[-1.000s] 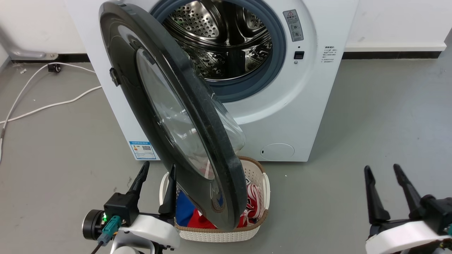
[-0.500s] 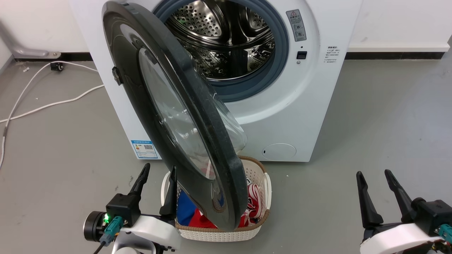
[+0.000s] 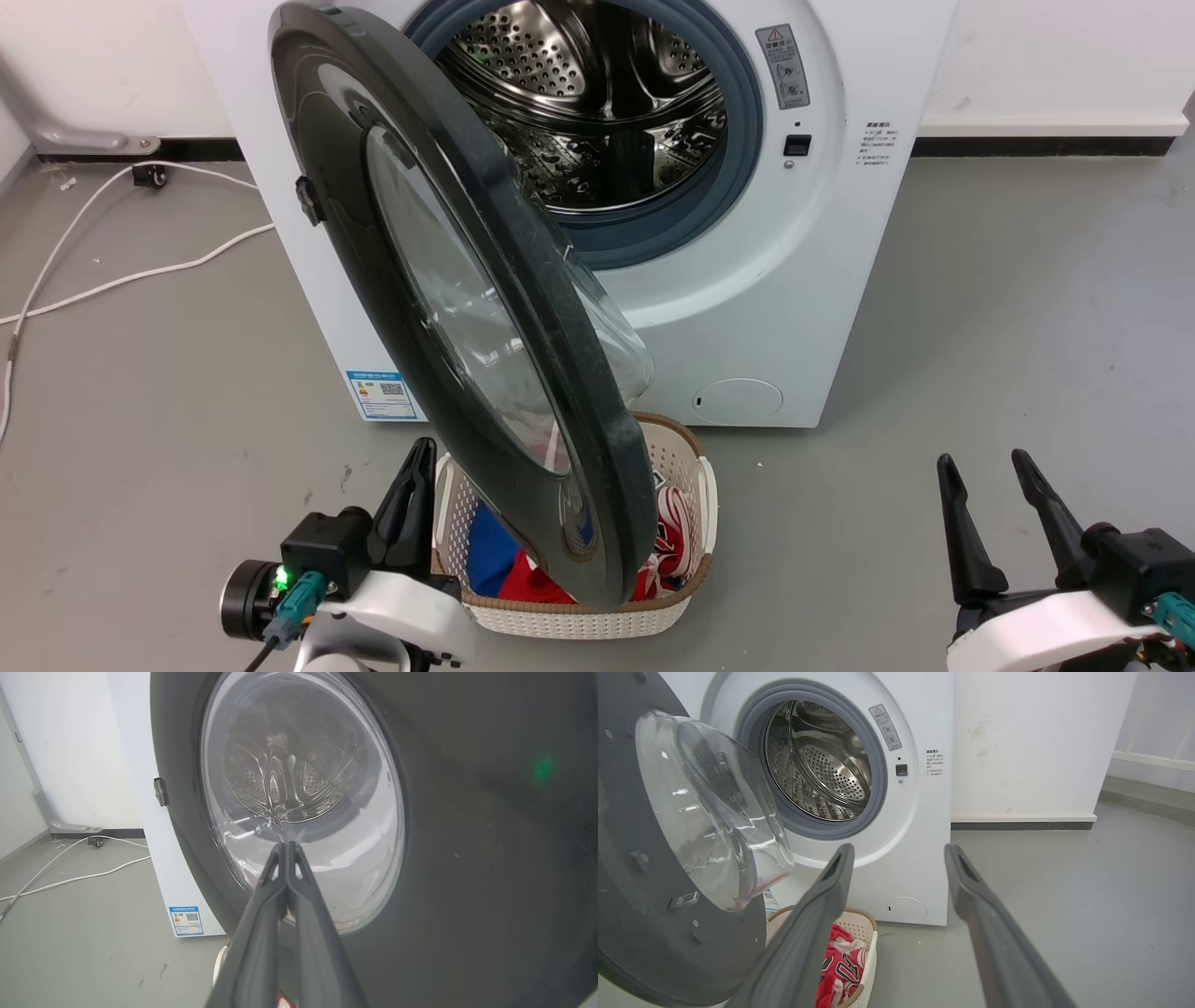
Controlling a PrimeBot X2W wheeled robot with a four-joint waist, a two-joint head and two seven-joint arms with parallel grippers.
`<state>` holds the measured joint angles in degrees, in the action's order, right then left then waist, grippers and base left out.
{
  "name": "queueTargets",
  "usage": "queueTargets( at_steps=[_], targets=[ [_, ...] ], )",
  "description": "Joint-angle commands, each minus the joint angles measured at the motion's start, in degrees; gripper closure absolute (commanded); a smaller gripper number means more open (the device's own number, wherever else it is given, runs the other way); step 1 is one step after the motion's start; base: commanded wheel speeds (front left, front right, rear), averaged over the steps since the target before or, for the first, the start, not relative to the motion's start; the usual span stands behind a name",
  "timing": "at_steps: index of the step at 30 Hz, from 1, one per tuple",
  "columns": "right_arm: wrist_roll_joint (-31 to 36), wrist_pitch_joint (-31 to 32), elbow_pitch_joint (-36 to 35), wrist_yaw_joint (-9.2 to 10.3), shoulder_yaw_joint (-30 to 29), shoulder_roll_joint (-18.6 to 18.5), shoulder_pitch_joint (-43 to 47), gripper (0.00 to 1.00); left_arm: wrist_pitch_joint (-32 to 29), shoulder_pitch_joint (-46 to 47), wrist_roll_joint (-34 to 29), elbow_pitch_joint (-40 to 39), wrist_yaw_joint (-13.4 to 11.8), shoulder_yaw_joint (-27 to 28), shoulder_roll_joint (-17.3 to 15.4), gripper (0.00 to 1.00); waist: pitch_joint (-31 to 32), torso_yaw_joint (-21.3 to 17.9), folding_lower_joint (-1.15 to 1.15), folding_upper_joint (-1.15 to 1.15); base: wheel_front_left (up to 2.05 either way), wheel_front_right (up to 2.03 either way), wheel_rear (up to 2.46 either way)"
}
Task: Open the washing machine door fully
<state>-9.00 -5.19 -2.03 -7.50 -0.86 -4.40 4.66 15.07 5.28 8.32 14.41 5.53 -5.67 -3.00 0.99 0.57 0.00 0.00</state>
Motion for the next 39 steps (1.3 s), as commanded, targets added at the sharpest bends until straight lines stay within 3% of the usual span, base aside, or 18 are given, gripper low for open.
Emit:
queueTargets(
  at_steps=[1, 8, 15, 20, 25, 31, 39],
  targets=[
    [0.0, -0.1, -0.3, 0.01, 0.0, 0.3, 0.1, 0.0, 0.1, 0.7, 0.0, 0.0, 0.1, 0.0, -0.1, 1.0, 0.0, 0.0, 0.0, 0.0, 0.0, 0.0, 0.0],
    [0.0, -0.2, -0.3, 0.01, -0.5, 0.5, 0.2, 0.0, 0.2, 3.4, 0.0, -3.9, -0.3, 1.1, -0.4, 1.0, 0.1, 0.5, 0.0, 0.0, 0.0, 0.0, 0.0],
    [0.3, -0.3, -0.4, 0.01, -1.0, 0.8, 0.1, 0.0, 0.1, 9.2, -1.7, -15.0, -0.5, 2.2, -1.2, 1.0, 0.4, 0.9, 0.0, 0.0, 0.0, 0.0, 0.0],
    [0.4, -0.3, -0.5, 0.01, -1.3, 0.9, 0.3, 0.0, 0.1, 12.3, -1.8, -23.4, -0.3, 0.1, -0.8, 1.0, 0.6, 1.0, 0.0, 0.0, 0.0, 0.0, 0.0],
    [0.4, 0.0, -0.5, 0.01, -1.4, 1.0, 0.2, 0.0, -0.8, 12.7, -1.1, -28.3, 0.5, -6.6, -0.4, 1.0, 0.8, 0.8, 0.0, 0.0, 0.0, 0.0, 0.0],
    [0.5, 0.2, -0.4, 0.01, -1.6, 1.1, 0.1, 0.0, -4.7, 10.6, 2.0, -31.4, 1.5, -18.4, -0.1, 1.0, 1.1, 0.7, 0.0, 0.0, 0.0, 0.0, 0.0],
    [0.2, 0.6, -0.4, 0.01, -1.7, 1.2, 0.8, 0.0, -10.9, 5.4, 7.6, -29.0, 1.9, -34.2, -2.3, 1.0, 1.4, 1.0, 0.0, 0.0, 0.0, 0.0, 0.0]
  ],
)
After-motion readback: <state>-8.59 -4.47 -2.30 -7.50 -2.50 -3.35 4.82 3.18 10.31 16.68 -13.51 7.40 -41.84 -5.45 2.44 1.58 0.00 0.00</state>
